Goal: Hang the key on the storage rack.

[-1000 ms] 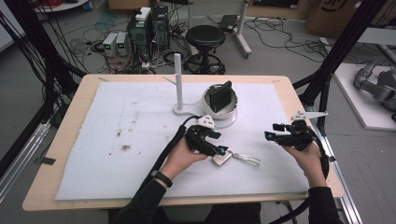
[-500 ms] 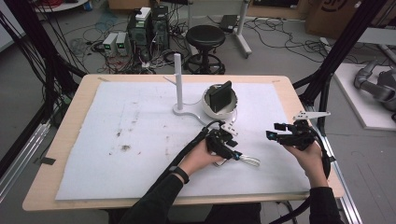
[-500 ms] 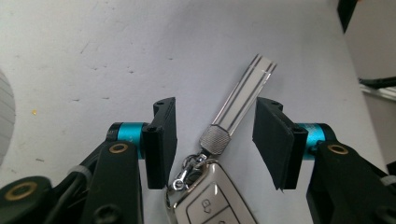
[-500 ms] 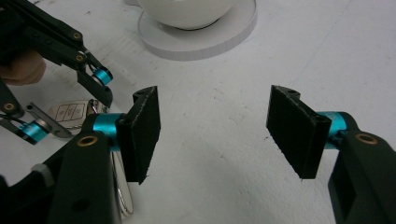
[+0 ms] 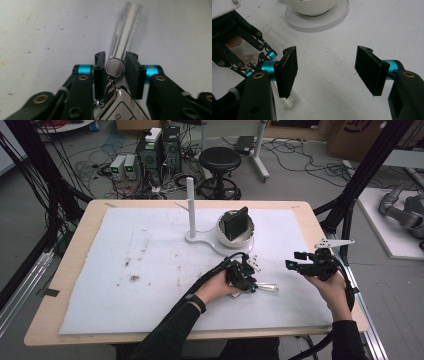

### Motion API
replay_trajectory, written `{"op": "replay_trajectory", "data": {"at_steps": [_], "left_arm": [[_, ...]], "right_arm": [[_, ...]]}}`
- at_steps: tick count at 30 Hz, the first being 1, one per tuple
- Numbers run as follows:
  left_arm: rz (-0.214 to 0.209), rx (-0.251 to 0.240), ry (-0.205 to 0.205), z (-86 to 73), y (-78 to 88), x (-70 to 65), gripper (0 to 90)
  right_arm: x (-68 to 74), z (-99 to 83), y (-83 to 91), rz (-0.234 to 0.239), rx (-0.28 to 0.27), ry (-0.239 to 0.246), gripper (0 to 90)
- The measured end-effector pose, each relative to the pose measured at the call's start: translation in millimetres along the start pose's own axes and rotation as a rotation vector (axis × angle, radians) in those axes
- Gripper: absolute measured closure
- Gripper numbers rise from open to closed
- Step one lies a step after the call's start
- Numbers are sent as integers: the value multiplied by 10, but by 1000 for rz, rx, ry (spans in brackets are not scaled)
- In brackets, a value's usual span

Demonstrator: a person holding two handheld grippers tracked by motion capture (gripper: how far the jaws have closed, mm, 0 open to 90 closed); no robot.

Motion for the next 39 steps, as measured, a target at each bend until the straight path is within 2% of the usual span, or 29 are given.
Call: {"op": "replay_trajectory", "data": {"at_steps": [5, 6, 9, 11, 13, 15, 16, 18, 19, 21, 22, 25, 26, 27, 28, 29, 30, 31, 33, 36, 37, 39], "left_arm": [[-11, 7, 13, -1, 30, -19, 736], [-11, -17, 23, 10, 65, -26, 736], [-9, -44, 30, 21, 140, -34, 736], [-2, -103, 39, 22, 310, -57, 737], [0, -119, 41, 10, 375, -67, 737], [23, -177, 55, -42, 571, -86, 737], [23, -177, 55, -42, 571, -86, 737], [43, -217, 64, -81, 698, -99, 737], [75, -254, 72, -129, 843, -115, 737], [82, -260, 74, -141, 875, -117, 737], [103, -311, 86, -197, 1040, -133, 737], [126, -342, 94, -244, 1151, -136, 737], [149, -390, 106, -305, 1297, -139, 737], [149, -390, 106, -305, 1297, -139, 737], [171, -437, 119, -353, 1415, -137, 737], [177, -461, 128, -375, 1469, -138, 737], [177, -461, 128, -375, 1469, -138, 737], [194, -504, 139, -420, 1580, -132, 736], [201, -518, 141, -438, 1625, -130, 737], [230, -623, 161, -497, 1870, -113, 737], [230, -623, 161, -497, 1870, -113, 737], [239, -669, 171, -517, 1972, -104, 737]], "right_arm": [[-14, -3, 6, -3, -1, -2, 356], [-16, -2, 8, -3, -4, 0, 356], [-23, 3, 17, -6, -9, -4, 356], [-32, 6, 26, -10, -11, -8, 356], [-34, 9, 29, -11, -15, -8, 356], [-37, 11, 30, -13, -15, -8, 355], [-35, 11, 30, -14, -15, -9, 355], [-30, 12, 31, -13, -14, -12, 355], [-29, 15, 29, -14, -17, -9, 354], [-29, 16, 27, -16, -17, -9, 353], [-29, 15, 27, -16, -17, -10, 353], [-30, 12, 25, -17, -15, -11, 352], [-31, 10, 23, -20, -12, -14, 351], [-31, 9, 22, -21, -12, -15, 350], [-31, 8, 20, -22, -11, -16, 350], [-32, 7, 19, -23, -11, -16, 349], [-31, 7, 17, -23, -11, -16, 348], [-31, 6, 17, -23, -11, -16, 348], [-29, 6, 16, -25, -10, -18, 346], [-29, 6, 9, -24, -11, -14, 345], [-29, 6, 9, -24, -11, -14, 345], [-29, 5, 7, -24, -10, -14, 345]]}}
Point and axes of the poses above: each handheld gripper's, and its own axes: y roughly backward along the jaws, z roughly out of its top, x roughly to its left, the point moved 8 cm from there along -y, roughly forward along the jaws, and after that the axes turned 14 degrees about -z, right-handed, at the moved point
